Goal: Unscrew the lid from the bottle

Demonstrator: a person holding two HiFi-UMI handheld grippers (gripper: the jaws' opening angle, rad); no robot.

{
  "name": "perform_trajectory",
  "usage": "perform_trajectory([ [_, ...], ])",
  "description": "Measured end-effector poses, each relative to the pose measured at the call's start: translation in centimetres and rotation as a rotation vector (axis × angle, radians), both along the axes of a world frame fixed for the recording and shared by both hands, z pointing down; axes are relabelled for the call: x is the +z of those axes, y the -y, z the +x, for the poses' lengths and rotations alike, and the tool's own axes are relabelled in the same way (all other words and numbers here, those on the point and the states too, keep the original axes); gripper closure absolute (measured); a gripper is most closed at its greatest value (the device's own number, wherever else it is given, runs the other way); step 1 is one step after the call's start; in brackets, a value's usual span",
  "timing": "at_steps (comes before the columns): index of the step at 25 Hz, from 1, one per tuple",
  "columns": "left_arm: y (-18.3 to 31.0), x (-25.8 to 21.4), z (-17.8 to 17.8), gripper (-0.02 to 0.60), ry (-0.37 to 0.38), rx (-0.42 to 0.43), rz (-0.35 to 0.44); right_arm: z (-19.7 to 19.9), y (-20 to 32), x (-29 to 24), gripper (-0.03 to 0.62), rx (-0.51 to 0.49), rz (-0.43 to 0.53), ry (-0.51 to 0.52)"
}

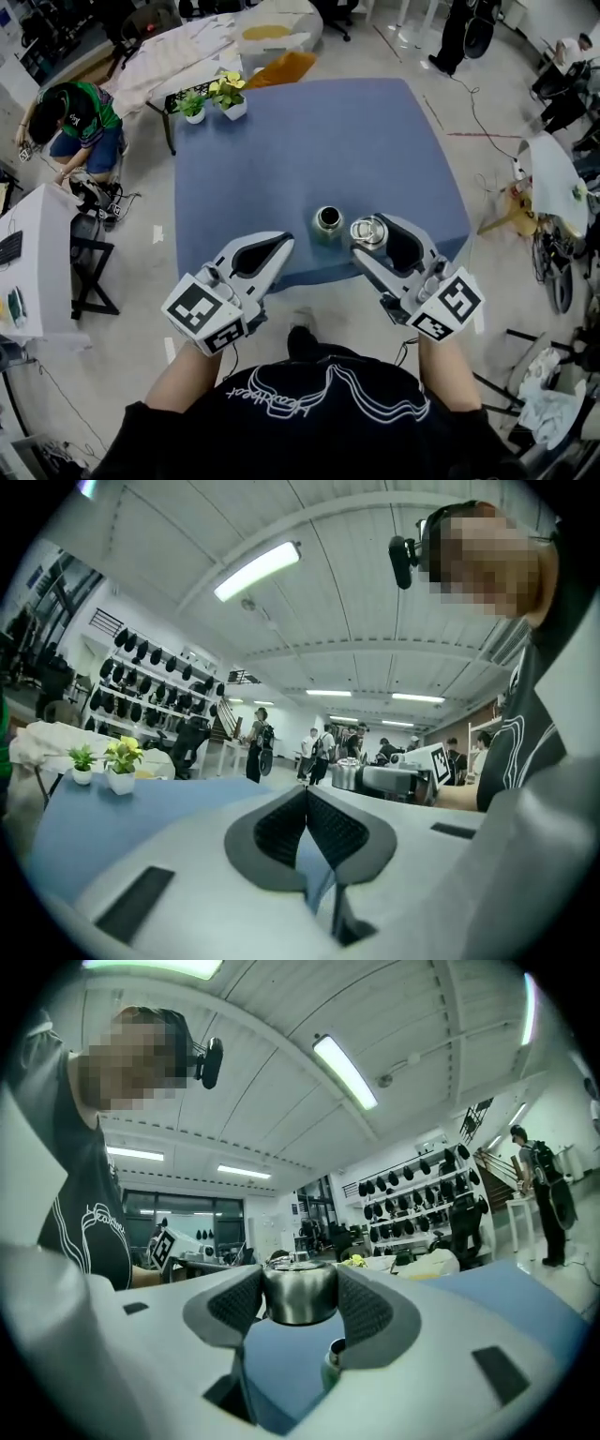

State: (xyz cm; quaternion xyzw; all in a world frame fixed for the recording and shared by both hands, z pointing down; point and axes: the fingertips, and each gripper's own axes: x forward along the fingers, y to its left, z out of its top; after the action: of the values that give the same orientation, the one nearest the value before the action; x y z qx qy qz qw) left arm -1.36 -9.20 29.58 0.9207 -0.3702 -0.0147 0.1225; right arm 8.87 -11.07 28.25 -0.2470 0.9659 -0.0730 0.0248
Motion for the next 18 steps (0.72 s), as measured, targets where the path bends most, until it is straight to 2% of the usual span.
perform_trajectory([
  [3, -3.1, -1.2, 0.7, 0.577, -0.003, -0.028, -0.006, 0.9, -3.2, -0.4, 0.339, 0.05, 0.009, -0.02],
  [9, -8.9, -1.8, 2.7, 0.577, 0.113, -0.057, 0.027, 2.4, -8.5, -0.9, 0.339, 0.108, 0.02, 0.017],
  [18, -12.8, -2.0, 3.5, 0.577, 0.078, -0.07, 0.01, 2.9, -12.7, -0.7, 0.339, 0.121, 0.029, 0.025],
])
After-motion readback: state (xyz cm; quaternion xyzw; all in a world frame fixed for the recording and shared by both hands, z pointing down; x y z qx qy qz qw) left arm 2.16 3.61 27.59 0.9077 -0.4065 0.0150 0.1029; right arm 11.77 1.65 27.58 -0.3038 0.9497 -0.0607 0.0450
